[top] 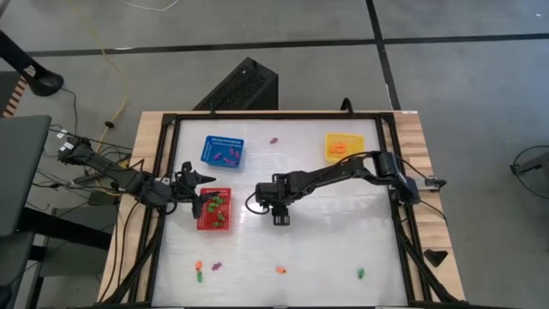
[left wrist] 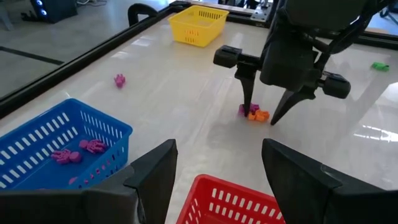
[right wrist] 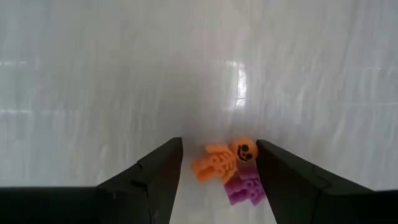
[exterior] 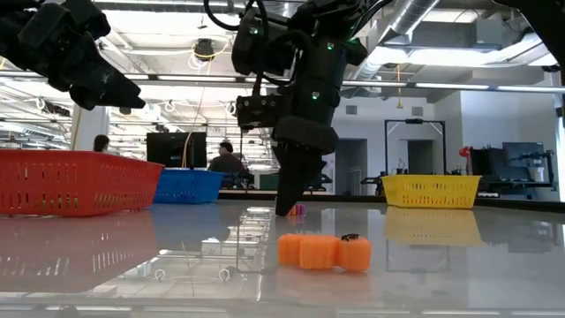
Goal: Sort Halloween decoration
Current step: Put the orange skeleton toy into the yellow bin
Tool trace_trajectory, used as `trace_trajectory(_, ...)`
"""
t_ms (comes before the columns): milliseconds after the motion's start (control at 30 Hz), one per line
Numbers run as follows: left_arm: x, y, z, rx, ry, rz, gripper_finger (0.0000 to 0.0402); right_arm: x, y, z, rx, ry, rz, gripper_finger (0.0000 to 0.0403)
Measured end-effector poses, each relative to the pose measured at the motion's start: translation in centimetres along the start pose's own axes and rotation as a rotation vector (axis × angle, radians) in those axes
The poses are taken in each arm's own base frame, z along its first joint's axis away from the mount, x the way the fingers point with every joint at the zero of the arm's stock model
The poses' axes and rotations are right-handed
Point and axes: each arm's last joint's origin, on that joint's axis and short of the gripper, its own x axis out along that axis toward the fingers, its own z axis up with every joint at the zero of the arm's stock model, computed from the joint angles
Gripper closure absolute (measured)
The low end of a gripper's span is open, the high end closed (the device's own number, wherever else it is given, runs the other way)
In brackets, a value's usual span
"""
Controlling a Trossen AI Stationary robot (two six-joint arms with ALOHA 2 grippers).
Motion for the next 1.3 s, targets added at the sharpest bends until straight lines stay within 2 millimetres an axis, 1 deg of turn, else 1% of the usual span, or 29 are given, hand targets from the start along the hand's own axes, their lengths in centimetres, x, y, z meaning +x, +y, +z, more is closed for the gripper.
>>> trace_trajectory(333,0.00,0.00,0.00,0.000,0.000,0.001,0.0175,0.00,0.01,0.00,0.002,-0.001,-0.002,0.0166)
trace_trajectory(500,0.00,0.00,0.00,0.000,0.000,0.001,0.0175,0.00,0.01,0.00,0.001,-0.001,-0.002,0.0183)
trace_trajectory(833,0.00,0.00,0.00,0.000,0.000,0.001,0.0175,0.00,-0.01,-0.01,-0.001,0.000,-0.005,0.0229)
trace_trajectory(1067,0.00,0.00,0.00,0.000,-0.001,0.001,0.0175,0.01,-0.01,-0.01,-0.001,0.001,-0.005,0.0240)
trace_trajectory(1300,0.00,0.00,0.01,0.000,-0.001,0.001,0.0175,-0.08,-0.02,-0.01,-0.001,0.000,-0.005,0.0242)
